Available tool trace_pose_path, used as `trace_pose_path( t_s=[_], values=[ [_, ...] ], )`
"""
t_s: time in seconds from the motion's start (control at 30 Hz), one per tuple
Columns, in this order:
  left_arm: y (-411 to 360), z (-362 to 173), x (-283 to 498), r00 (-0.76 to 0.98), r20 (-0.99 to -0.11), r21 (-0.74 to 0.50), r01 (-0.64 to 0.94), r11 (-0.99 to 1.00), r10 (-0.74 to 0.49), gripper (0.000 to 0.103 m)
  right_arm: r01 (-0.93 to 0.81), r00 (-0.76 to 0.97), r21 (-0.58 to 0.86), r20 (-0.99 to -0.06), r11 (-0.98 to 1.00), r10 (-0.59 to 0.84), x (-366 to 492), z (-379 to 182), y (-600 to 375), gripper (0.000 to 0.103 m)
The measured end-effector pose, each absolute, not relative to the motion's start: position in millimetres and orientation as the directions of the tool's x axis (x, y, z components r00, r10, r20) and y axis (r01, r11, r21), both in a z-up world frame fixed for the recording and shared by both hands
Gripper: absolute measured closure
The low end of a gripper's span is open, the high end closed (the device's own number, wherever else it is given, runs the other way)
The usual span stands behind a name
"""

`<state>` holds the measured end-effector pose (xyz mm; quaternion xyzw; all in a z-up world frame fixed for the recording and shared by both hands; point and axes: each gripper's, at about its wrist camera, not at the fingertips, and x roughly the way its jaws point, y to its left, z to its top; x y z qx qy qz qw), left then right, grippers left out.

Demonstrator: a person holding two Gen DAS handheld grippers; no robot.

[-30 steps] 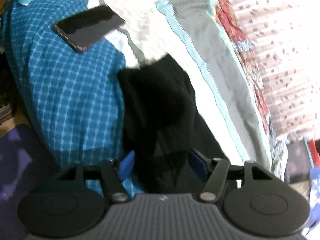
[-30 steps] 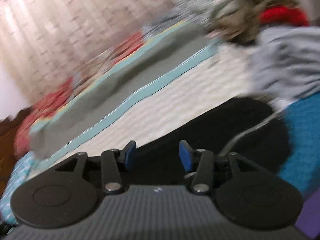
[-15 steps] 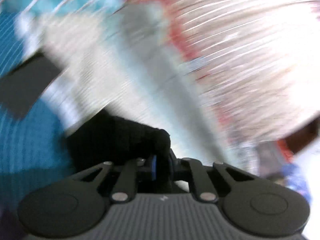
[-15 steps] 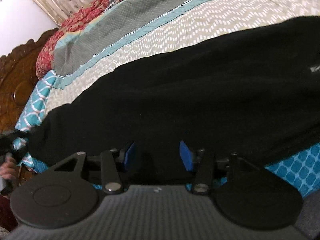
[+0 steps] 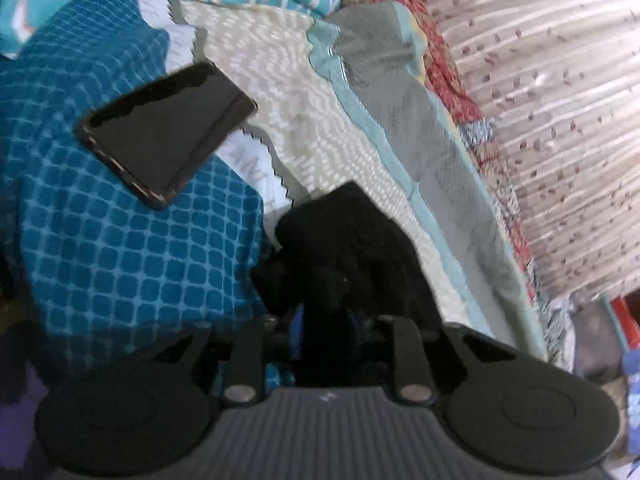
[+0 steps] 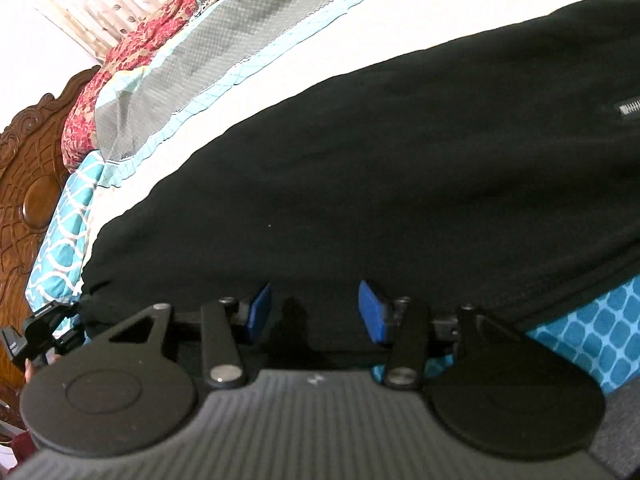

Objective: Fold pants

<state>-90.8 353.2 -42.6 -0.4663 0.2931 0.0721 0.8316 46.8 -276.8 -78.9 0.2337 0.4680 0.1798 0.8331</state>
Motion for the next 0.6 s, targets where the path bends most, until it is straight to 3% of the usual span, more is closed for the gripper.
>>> trace_pose_path(
  t_s=[0.1, 0.23, 0.4, 0.5, 0.57, 0.6],
  values=[
    [352.2, -25.8, -107.3, 0.851, -0.505, -0.771, -0.368, 0.520, -0.147, 0.057, -0.111, 0.524, 0.556, -0.672, 0.824, 0.524, 41.1, -72.2, -277.2, 0.050],
    [330.7, -4.0, -93.5, 0.859, -0.448, -0.814, -0.276, 0.512, -0.249, 0.041, -0.240, 0.530, 0.533, -0.629, 0.812, 0.569, 31.3, -59.0, -261.5, 0.050],
    [276.9, -20.5, -56.5, 0.736, -0.530, -0.791, -0.251, 0.557, -0.420, 0.040, -0.461, 0.518, 0.358, -0.635, 0.812, 0.574, 17.9, -44.7, -210.1, 0.044],
    [256.0, -35.1, -38.0, 0.659, -0.625, -0.735, -0.317, 0.599, -0.418, 0.040, -0.547, 0.505, 0.267, -0.651, 0.793, 0.567, 14.9, -44.8, -181.5, 0.041],
    [248.3, -35.5, -35.0, 0.652, -0.638, -0.722, -0.321, 0.613, -0.410, 0.040, -0.588, 0.479, 0.253, -0.656, 0.768, 0.583, 17.0, -45.3, -165.8, 0.040],
    [246.2, -34.2, -34.5, 0.653, -0.642, -0.715, -0.320, 0.621, -0.403, 0.046, -0.606, 0.469, 0.245, -0.659, 0.757, 0.588, 19.2, -44.3, -162.7, 0.038]
  ],
)
